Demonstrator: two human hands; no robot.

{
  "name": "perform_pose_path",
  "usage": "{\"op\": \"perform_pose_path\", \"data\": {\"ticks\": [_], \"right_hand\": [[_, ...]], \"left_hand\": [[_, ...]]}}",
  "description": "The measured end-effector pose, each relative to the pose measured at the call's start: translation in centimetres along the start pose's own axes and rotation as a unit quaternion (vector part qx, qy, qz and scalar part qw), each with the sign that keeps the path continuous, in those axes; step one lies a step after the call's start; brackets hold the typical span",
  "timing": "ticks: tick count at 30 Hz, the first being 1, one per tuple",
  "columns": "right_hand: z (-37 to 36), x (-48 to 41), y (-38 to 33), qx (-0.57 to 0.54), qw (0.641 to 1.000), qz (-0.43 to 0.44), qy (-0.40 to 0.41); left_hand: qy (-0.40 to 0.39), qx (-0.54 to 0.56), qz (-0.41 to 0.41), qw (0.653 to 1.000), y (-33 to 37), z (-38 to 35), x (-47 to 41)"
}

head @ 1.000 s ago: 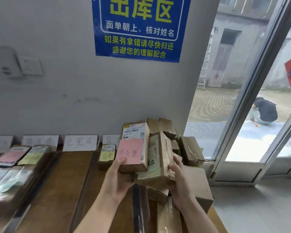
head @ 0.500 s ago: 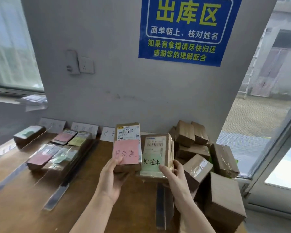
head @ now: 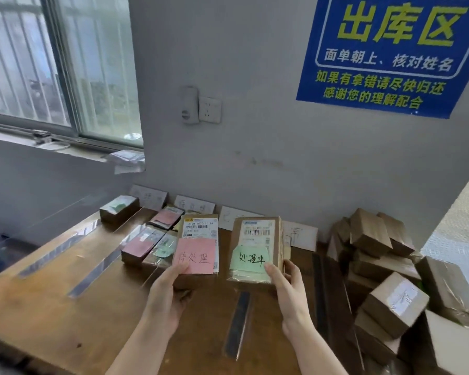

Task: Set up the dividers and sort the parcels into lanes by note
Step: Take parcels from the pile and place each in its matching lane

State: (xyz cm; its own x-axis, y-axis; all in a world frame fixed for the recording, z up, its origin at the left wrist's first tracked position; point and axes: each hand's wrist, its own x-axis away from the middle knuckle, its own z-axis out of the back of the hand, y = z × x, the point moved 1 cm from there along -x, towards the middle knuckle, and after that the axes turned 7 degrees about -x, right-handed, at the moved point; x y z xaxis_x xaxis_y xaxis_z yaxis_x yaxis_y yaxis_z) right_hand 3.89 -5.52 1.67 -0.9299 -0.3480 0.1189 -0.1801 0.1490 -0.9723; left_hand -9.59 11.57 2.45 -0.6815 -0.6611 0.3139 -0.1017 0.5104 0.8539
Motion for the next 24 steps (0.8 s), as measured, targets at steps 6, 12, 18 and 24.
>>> {"op": "perform_pose_path", "data": {"ticks": [6, 12, 18, 24], "right_hand": [[-5.1, -0.2, 1.7, 0.008, 1.000, -0.028, 0.007], [-9.9, -0.1, 3.5, 0.013, 0.998, -0.058, 0.035], [-13.6, 0.1, 4.7, 0.018, 0.995, -0.083, 0.055], [-15.2, -0.1, 5.0, 0.027, 0.995, -0.077, 0.065]], "left_hand": [[0.003, -0.035, 0.025, 0.999, 2.9, 4.3, -2.2], [-0.004, -0.043, 0.041, 0.998, 5.4, 7.4, -3.6], [-0.014, -0.055, 0.062, 0.996, 7.3, 9.5, -4.8], [-0.029, -0.060, 0.066, 0.996, 8.3, 10.6, -6.1]]}}
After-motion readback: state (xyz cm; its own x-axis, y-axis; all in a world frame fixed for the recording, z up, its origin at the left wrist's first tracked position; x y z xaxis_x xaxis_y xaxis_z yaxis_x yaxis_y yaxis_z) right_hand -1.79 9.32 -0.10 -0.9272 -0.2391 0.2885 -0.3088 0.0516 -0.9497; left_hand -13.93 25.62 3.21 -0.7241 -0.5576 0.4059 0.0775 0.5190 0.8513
